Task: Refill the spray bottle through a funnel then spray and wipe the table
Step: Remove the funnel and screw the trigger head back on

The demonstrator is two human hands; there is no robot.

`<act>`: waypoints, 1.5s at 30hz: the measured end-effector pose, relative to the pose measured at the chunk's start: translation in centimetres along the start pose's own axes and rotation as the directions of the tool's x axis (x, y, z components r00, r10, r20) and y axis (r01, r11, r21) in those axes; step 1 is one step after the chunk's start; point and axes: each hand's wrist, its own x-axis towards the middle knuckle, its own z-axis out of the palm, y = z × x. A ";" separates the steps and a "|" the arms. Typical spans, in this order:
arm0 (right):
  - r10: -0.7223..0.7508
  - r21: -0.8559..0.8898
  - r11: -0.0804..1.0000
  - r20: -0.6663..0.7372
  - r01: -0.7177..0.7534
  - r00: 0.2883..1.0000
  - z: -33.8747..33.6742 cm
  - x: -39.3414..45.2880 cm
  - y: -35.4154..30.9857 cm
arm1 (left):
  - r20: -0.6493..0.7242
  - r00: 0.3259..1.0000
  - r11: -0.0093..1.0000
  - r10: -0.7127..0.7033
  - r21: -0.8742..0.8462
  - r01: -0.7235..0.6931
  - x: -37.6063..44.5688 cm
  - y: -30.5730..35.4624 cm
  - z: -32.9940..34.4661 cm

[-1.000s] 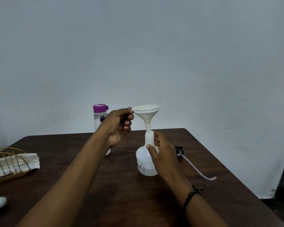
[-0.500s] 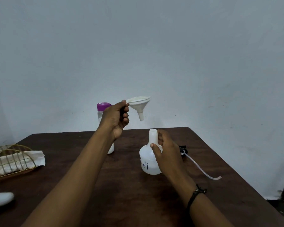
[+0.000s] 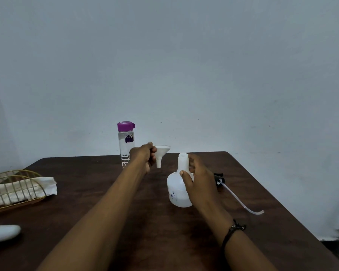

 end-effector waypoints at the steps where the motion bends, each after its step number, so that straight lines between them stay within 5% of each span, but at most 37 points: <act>1: 0.001 0.000 1.000 0.004 -0.001 1.000 0.0 0.0 0.0 | -0.015 1.000 1.000 -0.022 -0.009 0.022 0.3 -0.3 -0.2; 26: -0.034 0.046 0.998 -0.021 0.035 0.999 -0.5 -0.1 -0.6 | -0.070 0.992 0.994 -0.103 0.040 0.106 1.6 -3.7 -1.8; 31: 0.058 0.083 0.995 -0.121 -0.048 0.991 -1.7 1.1 0.1 | 0.029 0.988 0.954 0.154 0.256 -0.156 -2.2 -3.6 -0.7; 36: 0.100 -0.066 0.991 -0.191 -0.114 0.976 -3.0 1.6 2.2 | 0.248 0.816 0.751 0.522 0.319 -0.577 -5.9 -4.8 0.5; 41: 0.230 -0.423 0.877 -0.042 -0.226 0.972 -3.5 1.6 4.8 | 0.494 0.699 0.594 0.517 0.381 -0.709 -6.3 -6.7 0.6; 45: 0.350 -0.562 0.791 0.088 -0.243 0.933 -3.3 1.2 5.8 | 0.529 0.669 0.464 0.521 0.483 -0.743 -5.8 -7.7 0.3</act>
